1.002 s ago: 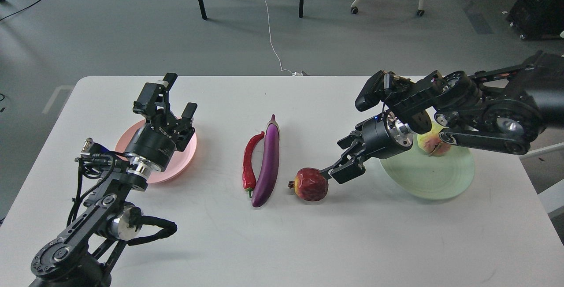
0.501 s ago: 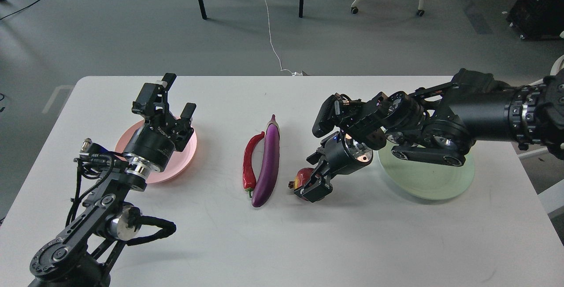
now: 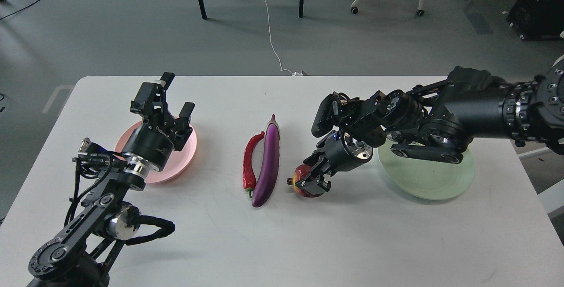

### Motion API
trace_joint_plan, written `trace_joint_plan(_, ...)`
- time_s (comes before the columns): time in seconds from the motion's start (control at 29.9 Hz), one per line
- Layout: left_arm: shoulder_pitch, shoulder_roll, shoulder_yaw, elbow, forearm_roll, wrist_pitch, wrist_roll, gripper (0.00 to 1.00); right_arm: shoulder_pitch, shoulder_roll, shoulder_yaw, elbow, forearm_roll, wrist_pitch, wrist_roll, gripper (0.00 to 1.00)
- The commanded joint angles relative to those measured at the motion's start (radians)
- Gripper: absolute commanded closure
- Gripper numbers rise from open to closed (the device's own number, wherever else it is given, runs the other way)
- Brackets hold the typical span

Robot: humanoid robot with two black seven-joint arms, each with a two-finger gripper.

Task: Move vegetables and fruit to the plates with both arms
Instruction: 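Carry the red apple onto the green plate and release, then raise the right gripper away from the green plate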

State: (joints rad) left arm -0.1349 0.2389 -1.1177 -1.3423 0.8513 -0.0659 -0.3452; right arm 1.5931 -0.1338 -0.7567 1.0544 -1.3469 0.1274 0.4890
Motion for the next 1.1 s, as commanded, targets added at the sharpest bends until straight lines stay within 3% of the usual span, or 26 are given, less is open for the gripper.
trace_joint_plan(0.0, 0.000, 0.002, -0.001, 0.000, 0.000, 0.000, 0.000, 0.02, 0.091, -0.078, 0.000, 0.013, -0.006, 0.000, 0.000, 0.61)
trace_joint_plan(0.33, 0.000, -0.001, 0.004, 0.000, 0.000, 0.000, 0.000, 0.02, 0.122, -0.374, -0.099, 0.053, -0.184, 0.004, 0.000, 0.60)
trace_joint_plan(0.6, 0.000, -0.003, 0.009, 0.000, 0.000, 0.000, 0.002, 0.02, 0.025, -0.487, -0.116, 0.085, -0.189, 0.004, 0.000, 0.56)
trace_joint_plan(0.7, 0.000, -0.003, 0.009, -0.003, 0.000, 0.000, 0.002, 0.02, 0.004, -0.506, -0.113, 0.085, -0.187, 0.003, 0.000, 0.43)
trace_joint_plan(0.87, 0.005, -0.004, 0.009, -0.004, 0.002, 0.000, 0.002, 0.02, -0.027, -0.530, -0.108, 0.085, -0.187, 0.003, 0.000, 0.12)
trace_joint_plan(0.94, 0.005, -0.004, 0.009, -0.004, 0.000, 0.000, 0.002, 0.02, -0.031, -0.547, -0.105, 0.085, -0.187, 0.003, 0.000, 0.06)
trace_joint_plan(1.07, 0.005, 0.000, 0.009, -0.004, 0.000, 0.000, 0.000, 0.02, -0.031, -0.592, -0.043, 0.131, -0.164, 0.003, 0.000, 0.03)
